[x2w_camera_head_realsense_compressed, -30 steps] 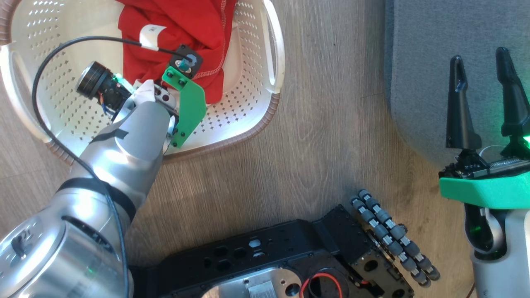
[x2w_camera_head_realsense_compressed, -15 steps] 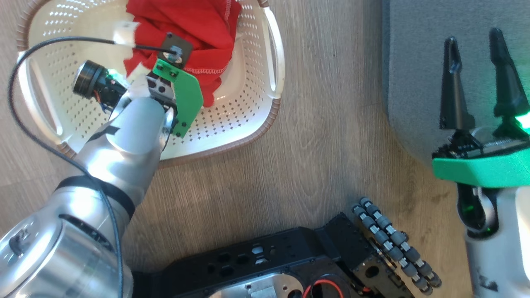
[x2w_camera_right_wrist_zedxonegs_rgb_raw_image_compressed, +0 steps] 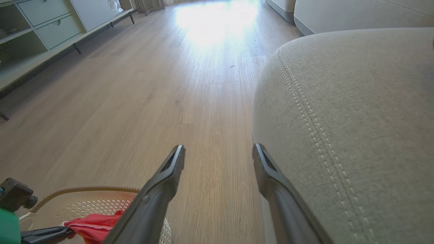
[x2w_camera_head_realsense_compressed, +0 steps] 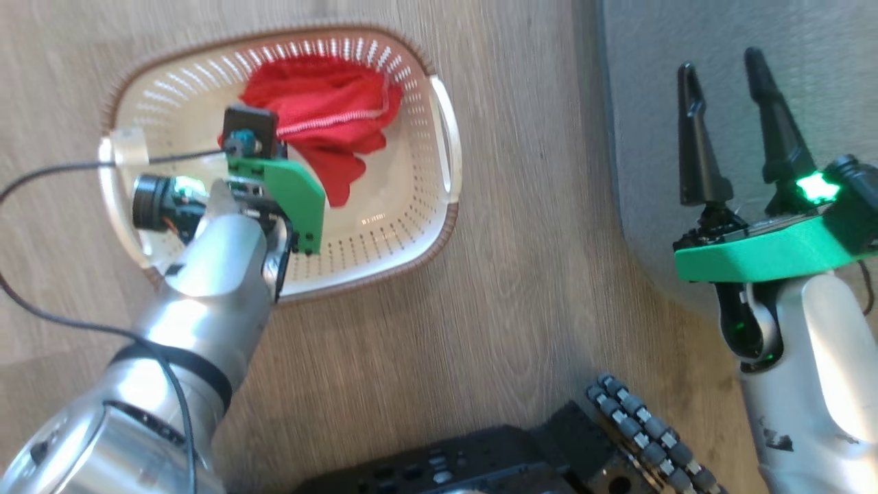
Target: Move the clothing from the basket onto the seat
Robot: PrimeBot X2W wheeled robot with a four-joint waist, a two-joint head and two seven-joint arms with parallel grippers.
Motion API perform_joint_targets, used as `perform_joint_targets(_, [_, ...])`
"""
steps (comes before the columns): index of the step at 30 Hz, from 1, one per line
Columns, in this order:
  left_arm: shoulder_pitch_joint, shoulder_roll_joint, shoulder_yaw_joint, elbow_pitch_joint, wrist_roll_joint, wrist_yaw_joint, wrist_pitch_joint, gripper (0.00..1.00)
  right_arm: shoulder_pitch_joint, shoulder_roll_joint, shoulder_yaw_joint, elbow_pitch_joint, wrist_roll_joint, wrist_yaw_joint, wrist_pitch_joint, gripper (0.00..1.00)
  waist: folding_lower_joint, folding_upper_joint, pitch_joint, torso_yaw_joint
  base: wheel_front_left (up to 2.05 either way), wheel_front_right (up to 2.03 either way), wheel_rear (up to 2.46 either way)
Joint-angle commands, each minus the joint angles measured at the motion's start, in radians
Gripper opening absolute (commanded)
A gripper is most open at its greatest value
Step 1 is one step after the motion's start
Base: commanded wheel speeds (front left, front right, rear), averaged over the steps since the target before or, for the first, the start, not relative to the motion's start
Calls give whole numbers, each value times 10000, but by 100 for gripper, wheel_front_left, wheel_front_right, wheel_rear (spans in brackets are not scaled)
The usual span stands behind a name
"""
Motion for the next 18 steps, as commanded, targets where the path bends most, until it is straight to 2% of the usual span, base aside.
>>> perform_joint_targets(1, [292, 110, 264, -333, -30, 173, -172, 0, 318, -134, 233, -72, 66, 0, -79, 100, 0, 0, -925, 154, 0, 0, 0])
perform_joint_targets(8, [1480, 537, 1684, -2836, 1035, 873, -188, 0, 539, -172, 264, 465, 39, 0, -90, 100, 0, 0, -2304, 438, 0, 0, 0])
perform_joint_targets(12, [2237, 564, 2525, -3842, 1694, 925, -189, 0, 643, -176, 277, 682, 13, 0, -91, 100, 0, 0, -2906, 576, 0, 0, 0])
perform_joint_targets(18, [3487, 435, 4099, -5535, 3115, 744, -190, 0, 770, -151, 295, 1037, -21, 0, -92, 100, 0, 0, -3819, 868, 0, 0, 0])
